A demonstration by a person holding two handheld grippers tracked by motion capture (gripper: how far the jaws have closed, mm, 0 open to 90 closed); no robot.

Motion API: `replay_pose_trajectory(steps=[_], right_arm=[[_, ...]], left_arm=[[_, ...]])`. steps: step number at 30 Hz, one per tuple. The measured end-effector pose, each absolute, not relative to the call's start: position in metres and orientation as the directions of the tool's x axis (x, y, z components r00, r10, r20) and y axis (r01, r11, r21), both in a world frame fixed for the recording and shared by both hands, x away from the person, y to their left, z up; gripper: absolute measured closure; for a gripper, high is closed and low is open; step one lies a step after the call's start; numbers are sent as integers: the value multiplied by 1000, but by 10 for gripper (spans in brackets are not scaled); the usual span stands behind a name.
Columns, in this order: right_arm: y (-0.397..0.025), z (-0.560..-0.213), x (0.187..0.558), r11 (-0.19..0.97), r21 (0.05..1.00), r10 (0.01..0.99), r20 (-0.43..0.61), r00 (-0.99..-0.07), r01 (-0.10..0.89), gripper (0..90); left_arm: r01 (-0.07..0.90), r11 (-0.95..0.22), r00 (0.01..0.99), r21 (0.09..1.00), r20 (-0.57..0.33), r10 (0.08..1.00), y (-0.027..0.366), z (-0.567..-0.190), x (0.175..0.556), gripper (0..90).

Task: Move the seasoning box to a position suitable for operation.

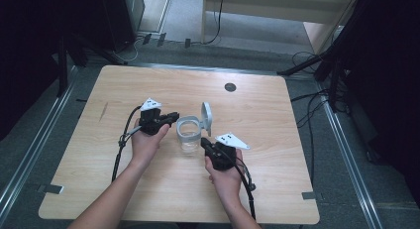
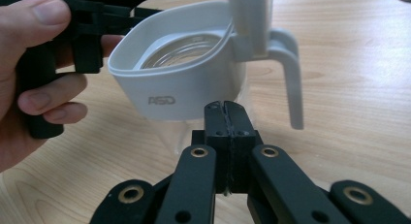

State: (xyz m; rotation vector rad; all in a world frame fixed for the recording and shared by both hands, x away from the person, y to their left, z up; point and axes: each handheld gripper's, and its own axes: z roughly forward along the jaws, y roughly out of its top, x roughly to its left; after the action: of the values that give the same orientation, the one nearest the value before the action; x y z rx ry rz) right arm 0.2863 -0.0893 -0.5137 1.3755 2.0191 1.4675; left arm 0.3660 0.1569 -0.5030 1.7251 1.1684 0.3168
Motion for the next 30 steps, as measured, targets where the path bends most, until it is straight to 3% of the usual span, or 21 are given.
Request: replay_pose_trajectory(steps=[15,23,30], right_arm=[[-93,-510,292,-61,844,853,322,-412,534,900],[-103,-508,301,-57,848,862,309,-403,527,900],[-110,-503,316,-43,858,831,314,-458,511,900]], left_arm=[[525,-97,557,845,-256,790,151,-504,331,877],[507,-114,587,854,-246,772,143,-501,307,865],[512,-111,598,852,-261,758,137,-499,295,848]])
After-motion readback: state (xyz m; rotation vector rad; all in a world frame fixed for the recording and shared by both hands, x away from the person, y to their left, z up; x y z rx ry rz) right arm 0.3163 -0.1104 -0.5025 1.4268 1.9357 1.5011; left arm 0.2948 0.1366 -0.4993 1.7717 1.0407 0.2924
